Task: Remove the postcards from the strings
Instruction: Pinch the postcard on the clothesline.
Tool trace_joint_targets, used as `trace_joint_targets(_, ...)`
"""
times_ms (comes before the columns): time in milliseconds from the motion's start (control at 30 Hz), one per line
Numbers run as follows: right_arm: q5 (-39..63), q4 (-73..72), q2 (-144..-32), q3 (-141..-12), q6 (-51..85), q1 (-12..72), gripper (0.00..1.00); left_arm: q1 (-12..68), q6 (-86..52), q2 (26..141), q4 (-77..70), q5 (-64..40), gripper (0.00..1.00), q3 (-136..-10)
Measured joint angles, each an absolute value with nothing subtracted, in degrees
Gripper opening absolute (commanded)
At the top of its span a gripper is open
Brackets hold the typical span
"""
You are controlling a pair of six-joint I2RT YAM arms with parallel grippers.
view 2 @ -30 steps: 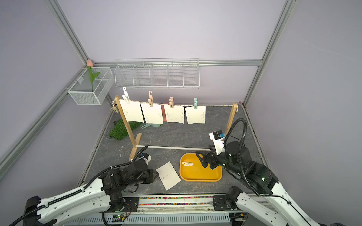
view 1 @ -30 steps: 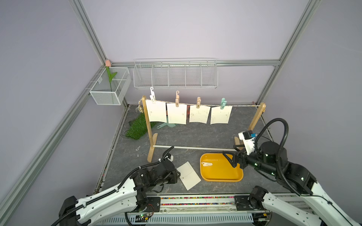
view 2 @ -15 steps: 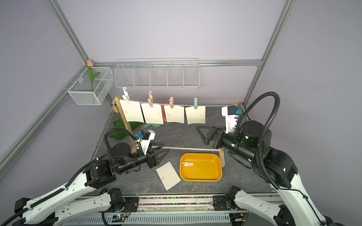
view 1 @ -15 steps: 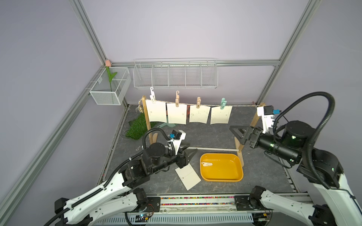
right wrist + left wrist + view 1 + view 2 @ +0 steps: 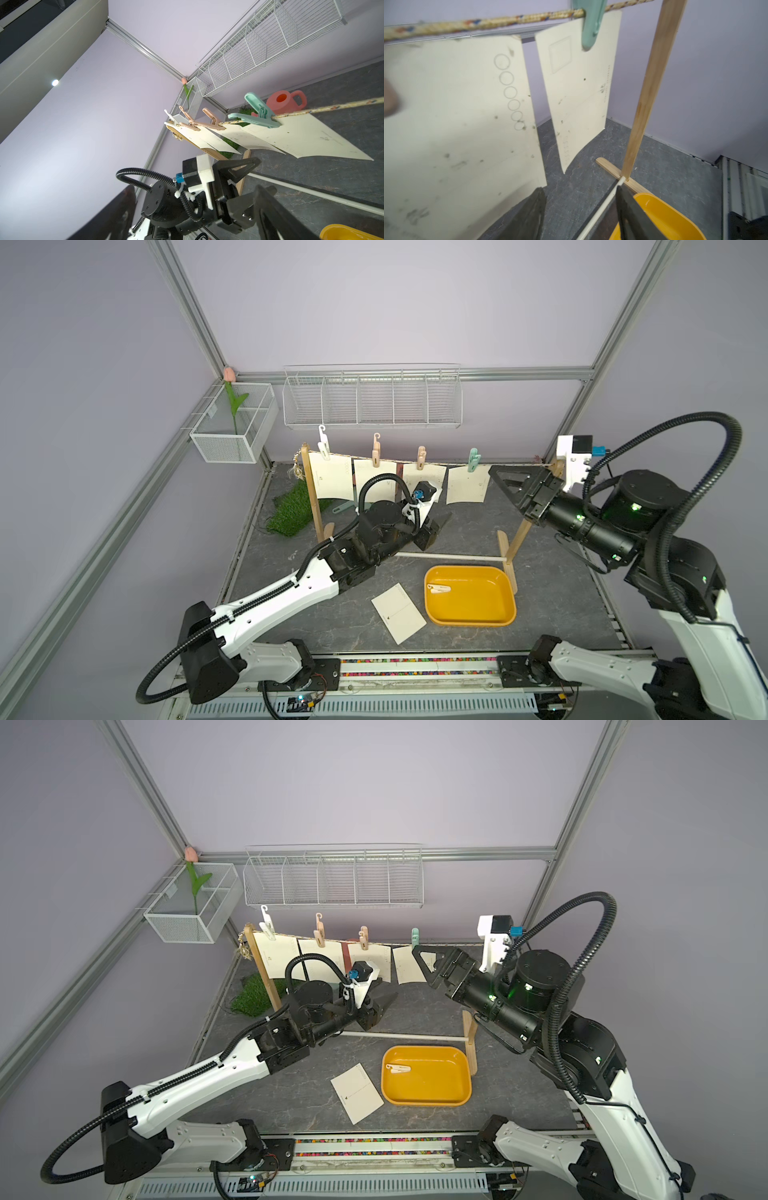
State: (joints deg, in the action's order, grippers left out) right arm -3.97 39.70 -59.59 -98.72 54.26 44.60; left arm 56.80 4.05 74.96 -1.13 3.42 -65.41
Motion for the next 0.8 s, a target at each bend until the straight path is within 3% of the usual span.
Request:
trace_joint_targets(533, -7.73, 39.77, -58.08, -97.86, 64.88, 44.31, 0.88, 54.7, 13.82, 85.27, -12.91, 7.68, 0.54, -68.03)
trace_joint_targets(800, -9.67, 40.05, -58.67, -97.38, 67.11, 43.53, 0.88, 51.62, 18.87, 85.56, -14.74, 3.97, 0.54, -68.05)
